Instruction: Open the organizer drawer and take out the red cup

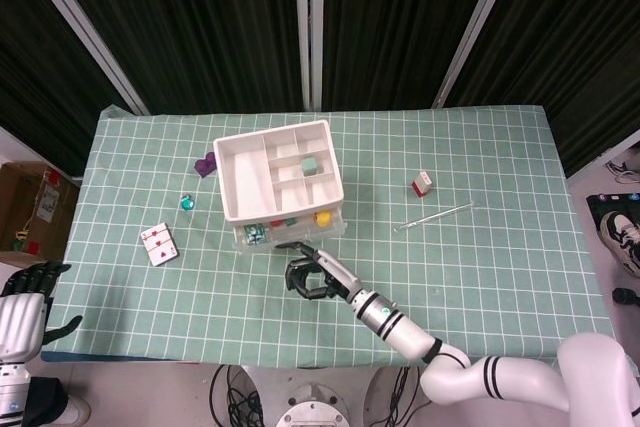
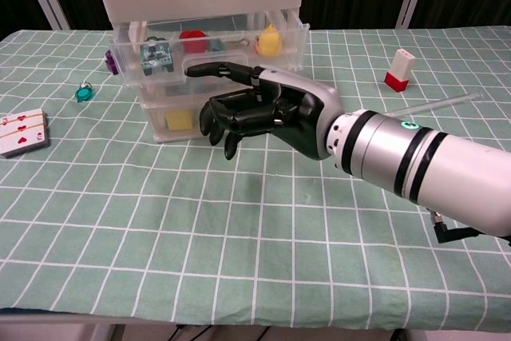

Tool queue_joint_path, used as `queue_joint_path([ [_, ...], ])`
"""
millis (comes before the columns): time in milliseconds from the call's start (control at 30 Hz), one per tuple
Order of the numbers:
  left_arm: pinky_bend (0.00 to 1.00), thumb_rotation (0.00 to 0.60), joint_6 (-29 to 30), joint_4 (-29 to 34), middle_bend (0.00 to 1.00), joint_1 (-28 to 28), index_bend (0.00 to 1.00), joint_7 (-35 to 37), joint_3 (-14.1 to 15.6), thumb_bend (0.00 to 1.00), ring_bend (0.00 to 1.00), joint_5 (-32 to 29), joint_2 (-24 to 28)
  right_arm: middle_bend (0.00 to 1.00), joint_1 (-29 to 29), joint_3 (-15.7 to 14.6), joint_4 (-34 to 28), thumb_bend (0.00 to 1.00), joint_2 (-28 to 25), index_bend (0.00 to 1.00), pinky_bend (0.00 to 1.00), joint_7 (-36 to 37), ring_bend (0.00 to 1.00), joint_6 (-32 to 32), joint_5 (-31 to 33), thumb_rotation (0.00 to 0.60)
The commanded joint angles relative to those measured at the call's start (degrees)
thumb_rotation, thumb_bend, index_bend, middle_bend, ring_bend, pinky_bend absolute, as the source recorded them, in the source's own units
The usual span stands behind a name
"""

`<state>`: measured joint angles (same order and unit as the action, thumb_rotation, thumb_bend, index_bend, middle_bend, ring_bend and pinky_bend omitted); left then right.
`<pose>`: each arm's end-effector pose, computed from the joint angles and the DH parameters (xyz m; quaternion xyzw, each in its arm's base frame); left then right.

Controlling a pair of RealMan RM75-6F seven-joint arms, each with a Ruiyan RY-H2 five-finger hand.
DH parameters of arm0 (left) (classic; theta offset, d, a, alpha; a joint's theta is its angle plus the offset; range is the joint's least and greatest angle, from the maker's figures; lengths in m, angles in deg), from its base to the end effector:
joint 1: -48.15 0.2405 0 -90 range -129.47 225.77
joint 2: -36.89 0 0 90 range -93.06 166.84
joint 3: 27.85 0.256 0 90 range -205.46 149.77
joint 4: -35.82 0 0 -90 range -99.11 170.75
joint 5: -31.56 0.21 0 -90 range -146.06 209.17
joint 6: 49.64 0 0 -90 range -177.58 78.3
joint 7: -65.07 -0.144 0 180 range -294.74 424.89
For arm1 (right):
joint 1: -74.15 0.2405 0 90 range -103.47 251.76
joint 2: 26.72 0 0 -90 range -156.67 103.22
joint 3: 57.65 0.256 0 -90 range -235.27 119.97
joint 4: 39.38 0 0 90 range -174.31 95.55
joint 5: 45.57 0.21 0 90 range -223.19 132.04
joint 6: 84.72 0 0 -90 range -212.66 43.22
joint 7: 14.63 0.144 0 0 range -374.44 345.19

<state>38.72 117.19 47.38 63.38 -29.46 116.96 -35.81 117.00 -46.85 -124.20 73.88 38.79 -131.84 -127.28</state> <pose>-0.3452 0.1540 0.1330 -0.5816 -0.3791 -0.3543 0.6265 -0.0690 -0.2819 -0.0901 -0.4812 0.7345 -0.4766 0.0415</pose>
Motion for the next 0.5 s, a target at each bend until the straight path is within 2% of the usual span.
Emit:
queue_joint_path([
  [33, 0.19, 0.600, -0.05, -0.16, 0.19, 0.03, 0.24, 0.16, -0.01, 0.04, 0.17, -0.09, -0.08, 0.51, -0.75, -2.71, -2.04, 0.51, -2.79, 0.01, 0.58, -4.58, 0.52, -1.02, -2.50, 0.600],
  [167, 0.19, 0.600, -0.24, -0.43, 0.19, 0.03, 0.24, 0.41, -0.01, 0.04, 0.17, -0.22, -0.27, 0.51, -1.72, -5.64, -7.72, 0.49, -8.36, 0.00, 0.58, -11.76, 0.52, -2.27, -5.18, 0.600],
  [267, 0.19, 0.600, -0.10, -0.43, 0.19, 0.01, 0.24, 0.42, -0.03, 0.04, 0.17, -0.03, -0.36, 0.51, -2.68, -6.61, -12.85, 0.49, -12.75, 0.00, 0.59, -17.69, 0.53, -4.21, -6.46, 0.600],
  [400, 0.19, 0.600, 0.21, -0.27, 0.19, 0.09, 0.24, 0.25, -0.04, 0.04, 0.17, 0.15, -0.32, 0.52, -4.58, -6.12, -17.86, 0.49, -17.05, 0.00, 0.60, -26.54, 0.56, -9.28, -7.81, 0.600],
  [500, 0.19, 0.600, 0.24, -0.03, 0.19, 0.07, 0.24, 0.07, -0.02, 0.04, 0.17, 0.26, -0.23, 0.53, -5.00, -4.60, -20.11, 0.49, -19.10, 0.00, 0.63, -31.75, 0.58, -10.48, -5.79, 0.600],
])
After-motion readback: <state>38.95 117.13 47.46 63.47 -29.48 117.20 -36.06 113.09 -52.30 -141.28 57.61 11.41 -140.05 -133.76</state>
